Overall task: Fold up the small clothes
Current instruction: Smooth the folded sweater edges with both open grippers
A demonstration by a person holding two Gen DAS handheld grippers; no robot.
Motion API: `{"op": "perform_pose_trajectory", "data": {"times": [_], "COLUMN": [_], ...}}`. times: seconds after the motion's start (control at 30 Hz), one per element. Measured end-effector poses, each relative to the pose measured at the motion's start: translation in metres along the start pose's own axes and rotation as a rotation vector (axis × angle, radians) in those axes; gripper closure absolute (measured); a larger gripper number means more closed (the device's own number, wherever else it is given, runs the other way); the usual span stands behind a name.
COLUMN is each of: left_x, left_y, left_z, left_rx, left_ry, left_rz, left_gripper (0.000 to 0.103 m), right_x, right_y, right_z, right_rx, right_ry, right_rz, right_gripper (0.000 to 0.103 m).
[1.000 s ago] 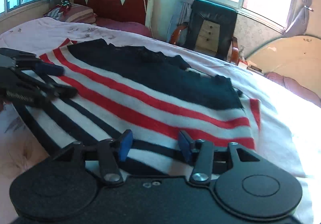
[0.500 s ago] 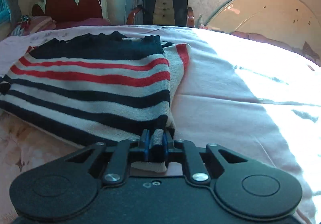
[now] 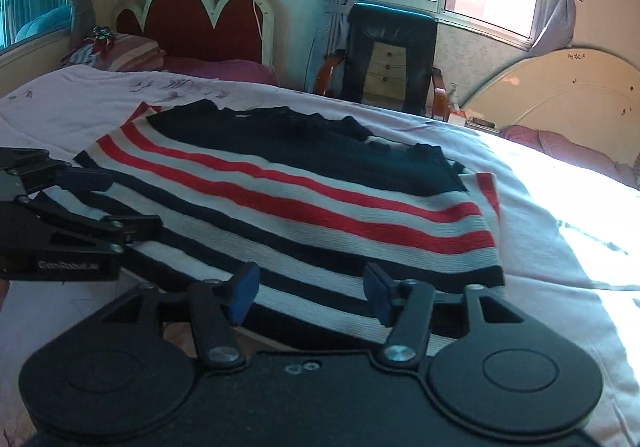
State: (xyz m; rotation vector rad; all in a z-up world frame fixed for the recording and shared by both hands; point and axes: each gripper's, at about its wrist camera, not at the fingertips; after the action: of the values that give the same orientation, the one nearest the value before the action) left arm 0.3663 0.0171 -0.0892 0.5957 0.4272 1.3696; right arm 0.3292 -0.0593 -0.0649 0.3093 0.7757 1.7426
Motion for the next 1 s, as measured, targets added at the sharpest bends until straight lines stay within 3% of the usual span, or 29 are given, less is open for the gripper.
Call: {"op": "perform_pose_trajectory", "data": {"times": [0.13,0.23,0.4,0.5,0.6,0.7,0.73,0.83,1.0], "left_x": [0.003,0.016,0.039,0.05,0.056,0.06,0.065,0.086,0.097], "left_y": [-0.001,0.004,0.01,0.011,0.012,0.024,0.021,0.015,0.04], "left_z": [-0.01,-0.019,-0.031,-0.035,-0.035,-0.033,-0.035,-0.044,-0.043], "left_rx": [0.024,0.029,0.029,0.029,0.032,0.005,0.036,0.049,-0.004], "left_ry": [-0.002,0.019,0.042,0.06,0.082,0.078,0.074,0.174,0.251], "left_rz": [0.011,0.026,0.013,0.006,-0.001,0.041,0.049,-0.014,-0.007], "left_gripper": [0.03,0.019,0.018,0.016,0.015,0.015,0.015,0.014,0.015], "right_x": [0.012,0.003,-0.037,-0.058,-0.059,-0.058,-0.059,-0.067,-0.069], "right_y": [-0.008,-0.005,0.001,0.003,0.002,0.009,0.014,0.001,0.009], "right_z": [-0.007,-0.015,-0.035,-0.043,-0.043,-0.037,-0.036,-0.042,-0.035], "right_rx": [0.048,0.061,0.102,0.121,0.125,0.106,0.083,0.141,0.111], "right_ry": [0.011,-0.01,-0.092,-0.157,-0.144,-0.153,-0.158,-0.174,-0.197], "right_rz": [-0.008,-0.033,-0.098,-0.088,-0.093,-0.108,-0.114,-0.122,-0.099], "right_gripper": [0.05,0.05,0.05,0.05,0.05,0.056,0.056,0.056,0.063]}}
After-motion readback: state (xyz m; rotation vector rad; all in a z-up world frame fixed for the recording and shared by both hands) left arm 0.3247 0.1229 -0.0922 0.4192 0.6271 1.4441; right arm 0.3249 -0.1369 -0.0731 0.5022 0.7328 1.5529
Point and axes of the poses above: each gripper's, at about its wrist camera, not at the fingertips, and y roughly against the way its jaws point, x to its left, z to its top, and after that the axes turned 8 degrees about -z, right-handed
